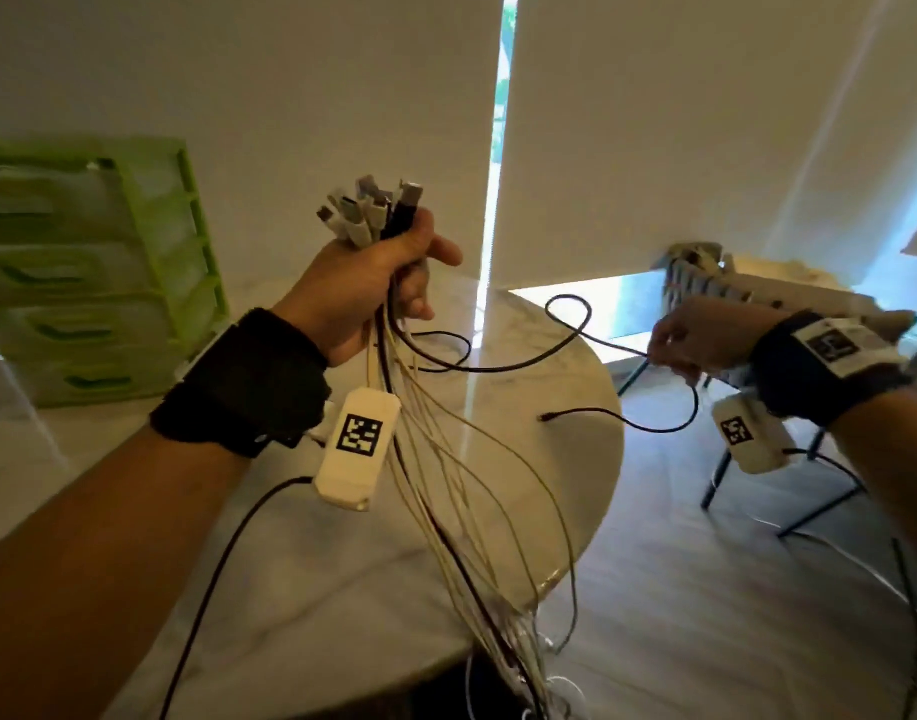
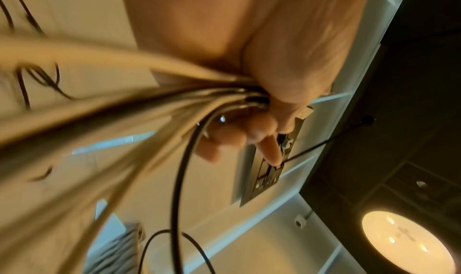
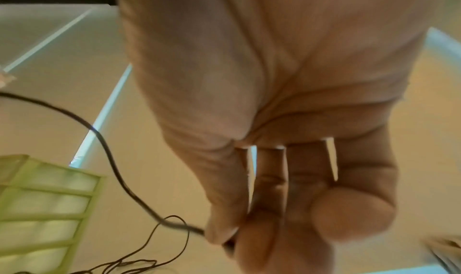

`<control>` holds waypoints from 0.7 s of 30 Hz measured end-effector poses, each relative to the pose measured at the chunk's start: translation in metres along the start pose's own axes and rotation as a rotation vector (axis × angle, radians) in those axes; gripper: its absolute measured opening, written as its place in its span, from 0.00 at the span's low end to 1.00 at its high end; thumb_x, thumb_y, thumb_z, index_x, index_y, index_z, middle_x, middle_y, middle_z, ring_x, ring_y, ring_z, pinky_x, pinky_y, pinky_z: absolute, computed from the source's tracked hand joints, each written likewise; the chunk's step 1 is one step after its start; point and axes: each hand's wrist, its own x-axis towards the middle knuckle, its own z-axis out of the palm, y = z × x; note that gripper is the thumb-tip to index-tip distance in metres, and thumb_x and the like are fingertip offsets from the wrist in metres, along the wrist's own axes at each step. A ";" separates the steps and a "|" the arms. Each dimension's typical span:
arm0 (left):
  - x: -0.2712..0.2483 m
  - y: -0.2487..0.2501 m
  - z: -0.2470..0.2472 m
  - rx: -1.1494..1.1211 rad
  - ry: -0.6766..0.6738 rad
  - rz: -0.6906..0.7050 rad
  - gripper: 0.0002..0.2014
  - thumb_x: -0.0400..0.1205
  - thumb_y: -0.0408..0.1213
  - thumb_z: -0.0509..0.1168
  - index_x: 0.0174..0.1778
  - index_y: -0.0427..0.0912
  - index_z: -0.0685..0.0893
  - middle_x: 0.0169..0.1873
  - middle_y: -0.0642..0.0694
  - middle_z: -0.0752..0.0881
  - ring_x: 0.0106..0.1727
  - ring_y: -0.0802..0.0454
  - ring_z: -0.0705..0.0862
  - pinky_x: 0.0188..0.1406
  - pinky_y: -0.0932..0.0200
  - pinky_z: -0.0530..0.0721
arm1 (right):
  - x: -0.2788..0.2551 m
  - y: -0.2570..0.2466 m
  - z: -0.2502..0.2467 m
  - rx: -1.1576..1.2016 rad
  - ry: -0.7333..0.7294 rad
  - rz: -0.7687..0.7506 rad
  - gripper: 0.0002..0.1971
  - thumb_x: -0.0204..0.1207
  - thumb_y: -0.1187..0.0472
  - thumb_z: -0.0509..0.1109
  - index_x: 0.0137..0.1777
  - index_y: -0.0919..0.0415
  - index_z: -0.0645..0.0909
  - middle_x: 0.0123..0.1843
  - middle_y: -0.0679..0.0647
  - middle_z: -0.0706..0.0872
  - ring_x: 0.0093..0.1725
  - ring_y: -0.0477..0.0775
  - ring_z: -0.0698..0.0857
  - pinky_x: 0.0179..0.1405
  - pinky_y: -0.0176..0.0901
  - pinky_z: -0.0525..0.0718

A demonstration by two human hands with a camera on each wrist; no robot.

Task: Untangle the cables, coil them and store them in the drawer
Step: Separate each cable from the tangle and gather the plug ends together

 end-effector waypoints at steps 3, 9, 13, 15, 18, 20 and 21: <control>0.001 -0.003 0.033 0.034 -0.094 -0.026 0.18 0.80 0.52 0.61 0.33 0.45 0.86 0.27 0.47 0.81 0.34 0.49 0.82 0.45 0.49 0.84 | -0.017 0.019 0.010 0.201 0.023 0.056 0.08 0.84 0.63 0.64 0.47 0.57 0.84 0.38 0.56 0.89 0.32 0.50 0.88 0.31 0.40 0.81; 0.005 -0.019 0.105 0.239 -0.147 0.025 0.19 0.88 0.47 0.55 0.30 0.47 0.75 0.27 0.52 0.77 0.35 0.54 0.75 0.44 0.57 0.74 | -0.048 0.001 0.008 0.519 0.290 -0.148 0.10 0.83 0.58 0.64 0.52 0.59 0.87 0.42 0.55 0.90 0.39 0.47 0.88 0.39 0.39 0.84; 0.006 -0.024 0.141 0.295 -0.145 0.025 0.14 0.87 0.50 0.57 0.37 0.54 0.80 0.33 0.56 0.81 0.39 0.60 0.78 0.47 0.64 0.75 | -0.075 -0.035 0.024 0.815 0.376 -0.325 0.25 0.80 0.36 0.56 0.58 0.53 0.86 0.57 0.49 0.89 0.58 0.43 0.85 0.60 0.43 0.80; 0.005 -0.026 0.151 0.278 -0.135 -0.005 0.12 0.85 0.52 0.58 0.47 0.54 0.84 0.45 0.53 0.87 0.51 0.58 0.83 0.54 0.62 0.78 | -0.083 -0.040 0.035 0.971 0.191 -0.341 0.32 0.72 0.28 0.50 0.58 0.49 0.84 0.58 0.50 0.89 0.60 0.46 0.86 0.65 0.48 0.79; 0.004 -0.027 0.161 0.279 -0.115 0.024 0.13 0.86 0.53 0.56 0.40 0.54 0.80 0.37 0.55 0.83 0.46 0.57 0.81 0.55 0.56 0.78 | -0.089 -0.028 0.057 1.056 -0.067 -0.386 0.28 0.73 0.28 0.57 0.63 0.45 0.78 0.53 0.54 0.90 0.58 0.53 0.88 0.65 0.55 0.81; 0.004 -0.028 0.167 0.237 -0.113 0.032 0.17 0.87 0.51 0.54 0.35 0.49 0.76 0.32 0.53 0.78 0.42 0.55 0.78 0.51 0.57 0.76 | -0.088 -0.019 0.076 0.907 -0.151 -0.435 0.23 0.75 0.42 0.68 0.67 0.49 0.76 0.55 0.54 0.89 0.57 0.52 0.88 0.62 0.53 0.84; 0.005 -0.029 0.170 0.201 -0.124 0.014 0.18 0.88 0.50 0.53 0.35 0.45 0.75 0.34 0.50 0.79 0.44 0.53 0.79 0.50 0.58 0.75 | -0.086 -0.017 0.088 0.819 -0.192 -0.443 0.19 0.76 0.48 0.71 0.65 0.52 0.78 0.55 0.52 0.89 0.55 0.49 0.88 0.60 0.49 0.85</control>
